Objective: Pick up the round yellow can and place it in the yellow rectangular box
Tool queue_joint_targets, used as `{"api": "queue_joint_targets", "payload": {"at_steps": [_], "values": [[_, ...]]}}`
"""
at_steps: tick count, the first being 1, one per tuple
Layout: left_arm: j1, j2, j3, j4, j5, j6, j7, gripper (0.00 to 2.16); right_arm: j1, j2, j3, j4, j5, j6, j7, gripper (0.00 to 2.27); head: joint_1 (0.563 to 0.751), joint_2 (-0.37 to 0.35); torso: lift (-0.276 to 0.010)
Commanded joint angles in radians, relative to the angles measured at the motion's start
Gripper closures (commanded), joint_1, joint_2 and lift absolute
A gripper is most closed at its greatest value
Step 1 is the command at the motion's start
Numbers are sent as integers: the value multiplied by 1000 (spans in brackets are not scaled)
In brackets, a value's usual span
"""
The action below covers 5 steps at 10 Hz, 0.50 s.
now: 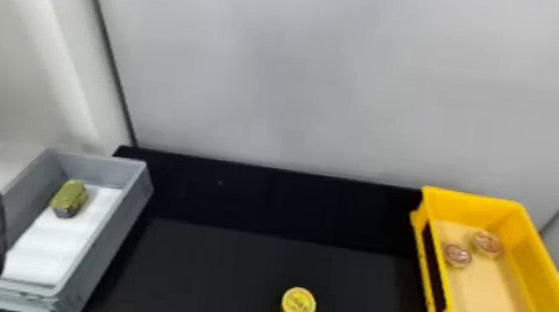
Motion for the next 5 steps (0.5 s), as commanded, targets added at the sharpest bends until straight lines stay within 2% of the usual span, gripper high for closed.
{"api": "queue_joint_targets", "payload": {"at_steps": [1, 5], "values": [[0, 0, 2, 0, 0, 0, 0, 128, 0, -1, 0, 0, 0, 1, 0, 133, 663, 54, -10], [0, 0, 0, 0, 0, 0, -1, 128, 2, -1, 0, 0, 1, 4, 0, 134, 663, 54, -10]]}}
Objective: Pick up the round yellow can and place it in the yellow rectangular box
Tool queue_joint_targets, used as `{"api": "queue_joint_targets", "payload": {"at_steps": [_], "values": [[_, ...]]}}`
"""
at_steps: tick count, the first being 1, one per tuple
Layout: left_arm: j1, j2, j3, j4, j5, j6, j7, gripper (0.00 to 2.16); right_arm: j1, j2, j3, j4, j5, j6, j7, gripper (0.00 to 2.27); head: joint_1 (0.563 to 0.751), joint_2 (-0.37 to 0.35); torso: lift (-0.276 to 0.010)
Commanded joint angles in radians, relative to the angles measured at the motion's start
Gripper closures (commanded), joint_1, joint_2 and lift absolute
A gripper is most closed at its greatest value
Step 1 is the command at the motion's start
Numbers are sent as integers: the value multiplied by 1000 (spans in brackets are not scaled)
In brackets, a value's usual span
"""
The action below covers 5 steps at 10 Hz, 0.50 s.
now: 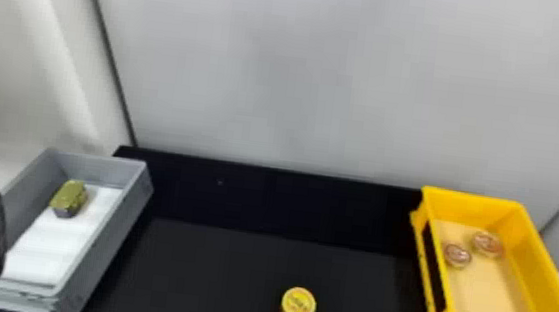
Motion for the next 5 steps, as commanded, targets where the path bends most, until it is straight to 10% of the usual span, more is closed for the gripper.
{"api": "queue_joint_targets", "payload": {"at_steps": [1, 5], "values": [[0, 0, 0, 0, 0, 0, 0, 128, 2, 0, 0, 0, -8, 16, -3, 134, 663, 54, -10], [9, -2, 9, -3, 0, 3, 0, 128, -20, 55, -60, -2, -313, 305, -37, 134, 663, 54, -10]]}}
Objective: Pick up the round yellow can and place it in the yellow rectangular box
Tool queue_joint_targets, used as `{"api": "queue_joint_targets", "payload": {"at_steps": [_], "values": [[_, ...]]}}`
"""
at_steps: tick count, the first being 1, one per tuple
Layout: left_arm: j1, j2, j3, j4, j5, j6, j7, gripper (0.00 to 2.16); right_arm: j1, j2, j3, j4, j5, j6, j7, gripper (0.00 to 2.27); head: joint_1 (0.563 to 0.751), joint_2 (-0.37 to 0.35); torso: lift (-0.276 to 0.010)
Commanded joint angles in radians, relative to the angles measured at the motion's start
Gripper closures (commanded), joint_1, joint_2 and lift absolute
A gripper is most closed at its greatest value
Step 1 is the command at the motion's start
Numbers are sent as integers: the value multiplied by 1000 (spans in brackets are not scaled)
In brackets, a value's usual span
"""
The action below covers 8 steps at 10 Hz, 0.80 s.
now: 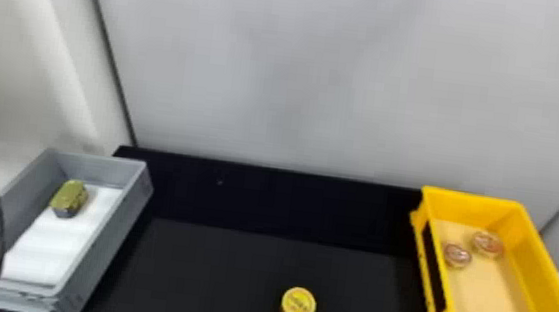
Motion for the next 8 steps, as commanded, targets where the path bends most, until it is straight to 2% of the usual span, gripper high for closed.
{"api": "queue_joint_targets", "payload": {"at_steps": [1, 2, 4, 6, 8], "values": [[4, 0, 3, -2, 0, 2, 0, 128, -33, 18, -51, -1, -199, 264, 22, 134, 663, 54, -10], [3, -2, 2, -2, 0, 2, 0, 128, -59, 10, -88, -1, -294, 418, 56, 134, 663, 54, -10], [-4, -3, -9, 2, 0, 2, 0, 128, -76, -4, -142, 44, -373, 603, 188, 134, 663, 54, -10], [-4, -5, -11, 4, 0, 2, 0, 128, -47, -2, -136, 134, -426, 611, 262, 136, 663, 54, -10], [-2, -9, -17, 8, 0, -1, 0, 128, -18, -2, -131, 220, -525, 608, 291, 136, 663, 54, -10]]}}
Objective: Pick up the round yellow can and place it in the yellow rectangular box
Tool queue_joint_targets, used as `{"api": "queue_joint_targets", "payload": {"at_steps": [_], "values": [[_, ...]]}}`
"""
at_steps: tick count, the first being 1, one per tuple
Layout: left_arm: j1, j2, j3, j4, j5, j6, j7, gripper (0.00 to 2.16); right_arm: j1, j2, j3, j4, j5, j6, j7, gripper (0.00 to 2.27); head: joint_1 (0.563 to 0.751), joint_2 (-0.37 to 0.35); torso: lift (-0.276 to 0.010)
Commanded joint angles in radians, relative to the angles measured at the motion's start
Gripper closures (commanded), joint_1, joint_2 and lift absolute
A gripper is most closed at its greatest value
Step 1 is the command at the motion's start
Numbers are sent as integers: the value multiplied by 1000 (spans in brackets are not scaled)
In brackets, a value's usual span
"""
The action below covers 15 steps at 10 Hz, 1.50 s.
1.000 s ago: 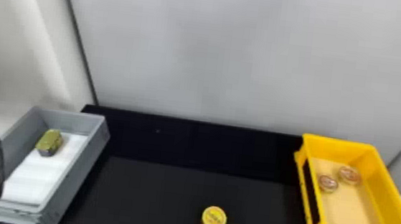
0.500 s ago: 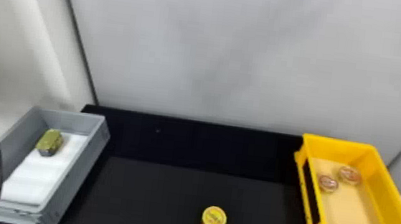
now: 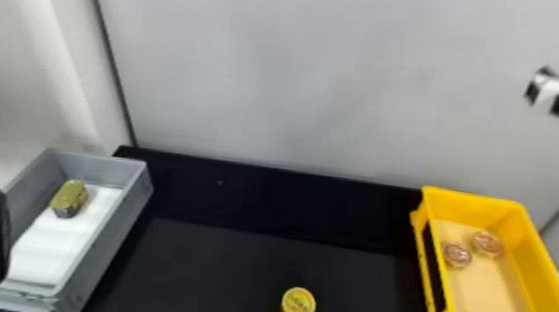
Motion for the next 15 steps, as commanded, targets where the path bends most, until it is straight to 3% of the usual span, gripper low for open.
{"api": "queue_joint_targets", "payload": {"at_steps": [1, 3, 10, 13, 15], "values": [[1, -7, -5, 7, 0, -8, 2, 128, 34, 1, 6, 120, -120, -12, 52, 136, 663, 54, -10], [1, -9, -6, 10, 0, -14, 2, 128, 51, -1, 15, 237, -247, -12, 127, 134, 663, 54, -10], [1, -26, -19, 30, 1, -38, 11, 130, 63, 12, 233, 565, -252, -89, 359, 134, 663, 54, -10], [-2, -29, -28, 37, 1, -43, 15, 130, 52, 19, 320, 659, -227, -107, 442, 136, 663, 54, -10], [-5, -29, -31, 39, 1, -44, 15, 130, 29, 31, 376, 721, -118, -120, 572, 134, 663, 54, -10]]}}
